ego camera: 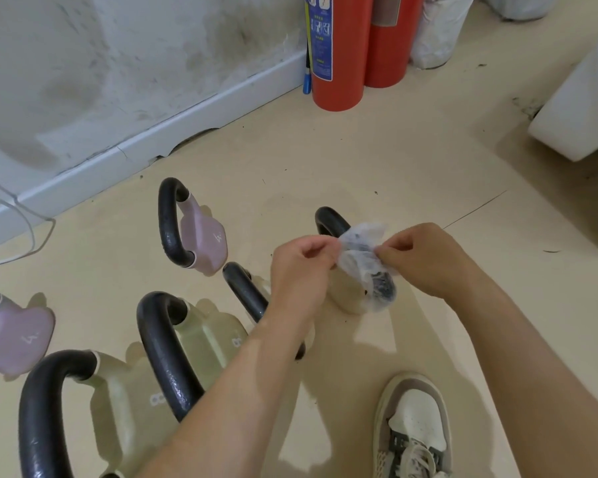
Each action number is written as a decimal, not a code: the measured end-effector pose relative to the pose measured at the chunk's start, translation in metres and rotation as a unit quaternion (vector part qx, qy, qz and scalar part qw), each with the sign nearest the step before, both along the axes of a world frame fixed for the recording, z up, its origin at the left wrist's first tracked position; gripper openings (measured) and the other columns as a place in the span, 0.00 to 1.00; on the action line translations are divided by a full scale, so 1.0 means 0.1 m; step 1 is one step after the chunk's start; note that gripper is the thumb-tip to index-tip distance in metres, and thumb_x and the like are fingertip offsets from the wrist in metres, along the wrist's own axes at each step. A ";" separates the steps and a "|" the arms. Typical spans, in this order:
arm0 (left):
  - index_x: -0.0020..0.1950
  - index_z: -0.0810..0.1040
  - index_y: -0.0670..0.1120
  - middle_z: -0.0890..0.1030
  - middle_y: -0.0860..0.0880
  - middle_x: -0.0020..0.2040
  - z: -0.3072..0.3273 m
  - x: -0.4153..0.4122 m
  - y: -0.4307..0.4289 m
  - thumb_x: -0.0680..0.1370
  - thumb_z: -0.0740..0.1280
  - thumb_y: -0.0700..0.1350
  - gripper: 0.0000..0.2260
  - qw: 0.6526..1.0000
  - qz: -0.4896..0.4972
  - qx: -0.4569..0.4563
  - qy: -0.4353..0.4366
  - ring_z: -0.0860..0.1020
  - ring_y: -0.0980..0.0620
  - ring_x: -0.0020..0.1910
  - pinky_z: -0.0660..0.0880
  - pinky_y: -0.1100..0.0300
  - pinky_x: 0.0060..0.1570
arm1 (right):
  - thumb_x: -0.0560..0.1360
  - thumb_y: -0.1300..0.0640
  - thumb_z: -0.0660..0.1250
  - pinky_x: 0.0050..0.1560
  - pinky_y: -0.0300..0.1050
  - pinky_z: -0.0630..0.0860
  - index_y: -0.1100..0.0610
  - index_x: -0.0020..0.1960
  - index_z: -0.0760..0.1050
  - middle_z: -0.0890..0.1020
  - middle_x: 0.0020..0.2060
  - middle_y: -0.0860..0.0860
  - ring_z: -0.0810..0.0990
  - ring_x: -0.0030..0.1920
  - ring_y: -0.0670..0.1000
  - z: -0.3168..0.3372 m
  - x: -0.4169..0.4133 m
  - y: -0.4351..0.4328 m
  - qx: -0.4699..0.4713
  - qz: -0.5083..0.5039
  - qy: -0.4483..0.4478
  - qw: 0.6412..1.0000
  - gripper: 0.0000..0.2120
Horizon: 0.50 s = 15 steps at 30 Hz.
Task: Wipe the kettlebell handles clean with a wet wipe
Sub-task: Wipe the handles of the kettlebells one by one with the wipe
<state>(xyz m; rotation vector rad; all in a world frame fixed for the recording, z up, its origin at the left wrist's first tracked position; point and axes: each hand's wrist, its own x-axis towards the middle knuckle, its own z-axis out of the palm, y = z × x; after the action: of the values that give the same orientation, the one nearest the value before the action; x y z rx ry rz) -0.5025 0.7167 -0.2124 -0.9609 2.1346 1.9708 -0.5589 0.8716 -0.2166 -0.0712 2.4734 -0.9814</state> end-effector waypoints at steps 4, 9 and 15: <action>0.49 0.80 0.55 0.78 0.56 0.46 -0.06 -0.04 -0.04 0.77 0.66 0.39 0.10 0.991 -0.037 -0.124 0.014 0.76 0.57 0.47 0.71 0.70 0.44 | 0.76 0.51 0.64 0.36 0.43 0.59 0.54 0.36 0.65 0.64 0.33 0.51 0.63 0.33 0.52 0.07 0.03 0.03 -0.037 -0.044 0.003 0.998 0.13; 0.63 0.76 0.48 0.74 0.51 0.64 0.04 -0.08 -0.03 0.71 0.50 0.47 0.24 0.706 -0.428 -0.515 0.230 0.68 0.50 0.67 0.59 0.55 0.69 | 0.73 0.50 0.67 0.52 0.43 0.74 0.54 0.52 0.79 0.83 0.49 0.46 0.80 0.51 0.48 0.19 0.06 0.05 -0.056 0.067 -0.075 0.993 0.11; 0.56 0.75 0.48 0.79 0.51 0.49 -0.03 -0.44 0.03 0.78 0.58 0.44 0.10 0.448 -0.625 -0.604 0.207 0.76 0.48 0.53 0.61 0.47 0.70 | 0.68 0.51 0.73 0.56 0.46 0.77 0.47 0.60 0.72 0.80 0.54 0.44 0.79 0.53 0.43 0.00 0.18 0.16 -0.067 0.085 -0.131 0.985 0.22</action>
<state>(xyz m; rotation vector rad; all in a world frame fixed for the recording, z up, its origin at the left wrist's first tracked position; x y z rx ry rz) -0.5468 0.7200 -0.2153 1.2034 2.6983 -0.2790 -0.5413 0.8874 -0.2163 -0.1811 2.1230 -1.0135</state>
